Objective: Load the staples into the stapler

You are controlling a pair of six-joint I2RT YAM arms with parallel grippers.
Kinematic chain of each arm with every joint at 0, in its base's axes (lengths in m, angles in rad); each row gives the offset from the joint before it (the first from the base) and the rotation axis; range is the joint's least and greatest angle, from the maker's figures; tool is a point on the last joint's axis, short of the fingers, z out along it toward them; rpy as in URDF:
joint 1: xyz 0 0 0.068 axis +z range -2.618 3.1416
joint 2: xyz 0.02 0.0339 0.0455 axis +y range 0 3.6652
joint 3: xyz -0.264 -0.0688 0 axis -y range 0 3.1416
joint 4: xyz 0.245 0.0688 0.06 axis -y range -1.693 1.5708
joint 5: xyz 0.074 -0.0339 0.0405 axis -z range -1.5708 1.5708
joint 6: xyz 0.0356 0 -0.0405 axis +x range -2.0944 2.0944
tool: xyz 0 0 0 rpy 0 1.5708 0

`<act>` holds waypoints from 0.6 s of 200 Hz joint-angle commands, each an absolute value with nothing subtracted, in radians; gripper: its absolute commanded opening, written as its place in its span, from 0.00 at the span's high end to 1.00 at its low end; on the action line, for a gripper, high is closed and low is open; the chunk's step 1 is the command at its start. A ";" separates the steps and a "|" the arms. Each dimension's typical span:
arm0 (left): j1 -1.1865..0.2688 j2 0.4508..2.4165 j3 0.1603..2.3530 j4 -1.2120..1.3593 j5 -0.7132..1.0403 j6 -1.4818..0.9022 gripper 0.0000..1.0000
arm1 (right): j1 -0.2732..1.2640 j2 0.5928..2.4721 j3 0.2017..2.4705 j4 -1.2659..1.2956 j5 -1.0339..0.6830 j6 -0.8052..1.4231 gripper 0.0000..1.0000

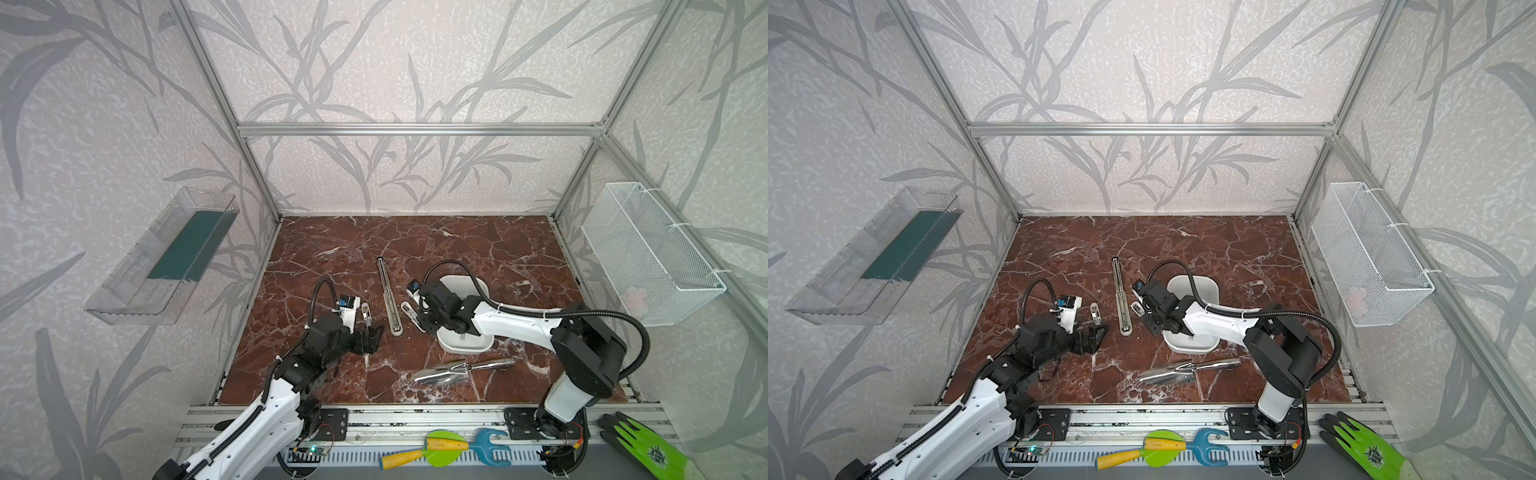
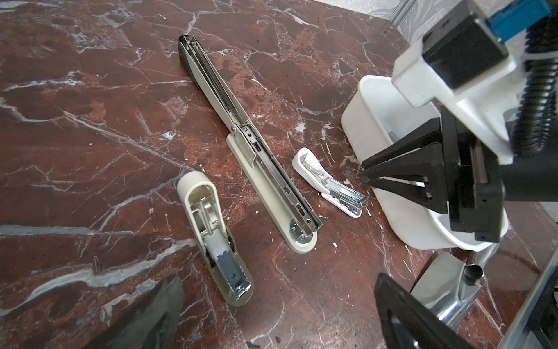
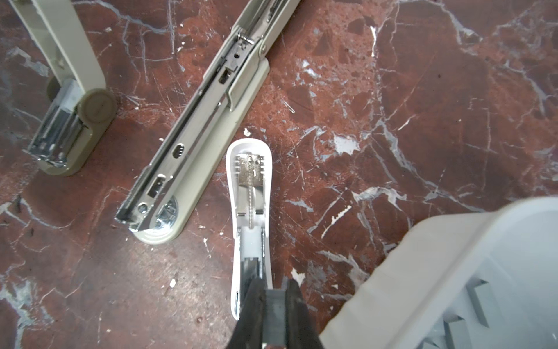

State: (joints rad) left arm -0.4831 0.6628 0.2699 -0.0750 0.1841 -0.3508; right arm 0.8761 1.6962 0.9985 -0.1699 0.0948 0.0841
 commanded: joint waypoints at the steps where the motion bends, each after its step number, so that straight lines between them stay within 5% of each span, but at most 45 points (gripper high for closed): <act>1: -0.481 0.659 0.279 -0.058 0.171 -0.349 0.01 | 0.880 1.726 1.035 -0.181 0.064 0.096 0.90; 120: -0.481 0.621 0.268 -0.061 0.160 -0.351 0.01 | 0.885 1.758 1.045 -0.197 0.067 0.118 0.92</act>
